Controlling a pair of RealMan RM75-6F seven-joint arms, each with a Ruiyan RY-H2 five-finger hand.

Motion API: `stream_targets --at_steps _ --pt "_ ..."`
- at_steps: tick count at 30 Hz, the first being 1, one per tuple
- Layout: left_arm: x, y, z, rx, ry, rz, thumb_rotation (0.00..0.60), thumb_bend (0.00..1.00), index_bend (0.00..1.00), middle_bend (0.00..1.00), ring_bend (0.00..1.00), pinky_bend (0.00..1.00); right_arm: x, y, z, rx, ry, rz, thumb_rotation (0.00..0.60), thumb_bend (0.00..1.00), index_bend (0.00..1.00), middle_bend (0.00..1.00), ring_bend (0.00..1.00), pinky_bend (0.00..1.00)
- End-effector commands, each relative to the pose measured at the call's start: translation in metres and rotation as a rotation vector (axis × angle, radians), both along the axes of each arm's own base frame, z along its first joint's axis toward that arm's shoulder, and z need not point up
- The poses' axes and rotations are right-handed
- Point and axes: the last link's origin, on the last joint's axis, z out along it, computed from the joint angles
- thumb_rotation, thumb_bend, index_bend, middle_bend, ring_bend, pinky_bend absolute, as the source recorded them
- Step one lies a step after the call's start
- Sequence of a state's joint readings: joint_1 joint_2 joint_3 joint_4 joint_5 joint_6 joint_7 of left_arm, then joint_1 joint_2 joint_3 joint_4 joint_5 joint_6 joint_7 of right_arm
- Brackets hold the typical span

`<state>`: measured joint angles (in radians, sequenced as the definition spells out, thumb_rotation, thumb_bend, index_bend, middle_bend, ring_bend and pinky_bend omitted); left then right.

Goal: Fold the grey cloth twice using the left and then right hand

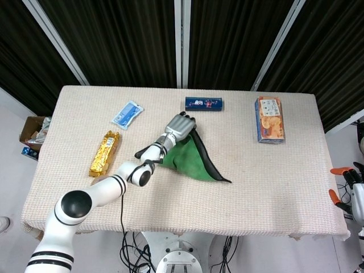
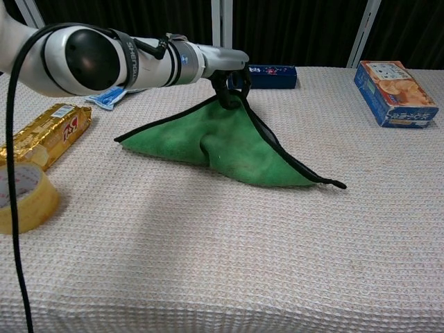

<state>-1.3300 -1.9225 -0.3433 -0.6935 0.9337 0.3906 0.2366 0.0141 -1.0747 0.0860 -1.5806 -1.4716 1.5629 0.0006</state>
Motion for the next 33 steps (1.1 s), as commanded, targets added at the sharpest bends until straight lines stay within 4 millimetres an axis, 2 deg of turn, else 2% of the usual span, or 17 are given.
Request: stream_targets --at_steps 1,15,21,23,25,26,28,32,33 --pt "0.008 0.004 -0.01 -0.019 -0.008 0.036 0.6 0.56 0.64 0.22 0.19 0.13 0.0 0.0 0.0 0.001 0.002 -0.003 0.6 0.18 0.37 0.31 0.13 0.1" --pt "0.022 0.01 -0.021 -0.02 0.007 0.043 0.6 0.56 0.64 0.22 0.19 0.13 0.0 0.0 0.002 -0.004 0.008 -0.022 0.6 0.18 0.37 0.31 0.13 0.1" --pt "0.021 0.016 -0.02 0.003 0.012 0.073 0.6 0.56 0.62 0.21 0.19 0.12 -0.001 0.002 0.004 -0.01 0.01 -0.03 0.6 0.18 0.37 0.31 0.13 0.1" --pt "0.018 0.017 -0.02 0.008 0.015 0.088 0.6 0.5 0.54 0.18 0.18 0.12 0.0 0.002 0.003 -0.009 0.009 -0.03 0.6 0.18 0.37 0.31 0.13 0.1" --pt "0.016 0.018 -0.021 0.013 0.013 0.101 0.6 0.37 0.38 0.14 0.17 0.12 0.0 0.002 0.002 -0.004 0.008 -0.028 0.6 0.18 0.37 0.3 0.13 0.1" --pt "0.014 0.019 -0.02 0.02 0.006 0.107 0.6 0.3 0.27 0.11 0.16 0.12 0.001 0.001 0.001 0.0 0.006 -0.024 0.6 0.18 0.37 0.3 0.12 0.1" --pt "0.013 0.02 -0.017 0.045 -0.023 0.115 0.6 0.24 0.15 0.06 0.15 0.12 0.002 0.0 -0.001 0.008 0.001 -0.015 0.6 0.18 0.37 0.3 0.12 0.1" --pt "0.009 0.026 -0.002 0.096 -0.087 0.111 0.6 0.21 0.1 0.04 0.14 0.12 0.007 -0.002 -0.007 0.028 -0.015 0.009 0.6 0.18 0.37 0.3 0.12 0.1" --pt "0.007 0.029 0.007 0.122 -0.108 0.101 0.6 0.21 0.1 0.04 0.14 0.12 0.01 -0.002 -0.01 0.04 -0.025 0.02 0.6 0.18 0.37 0.3 0.12 0.1"
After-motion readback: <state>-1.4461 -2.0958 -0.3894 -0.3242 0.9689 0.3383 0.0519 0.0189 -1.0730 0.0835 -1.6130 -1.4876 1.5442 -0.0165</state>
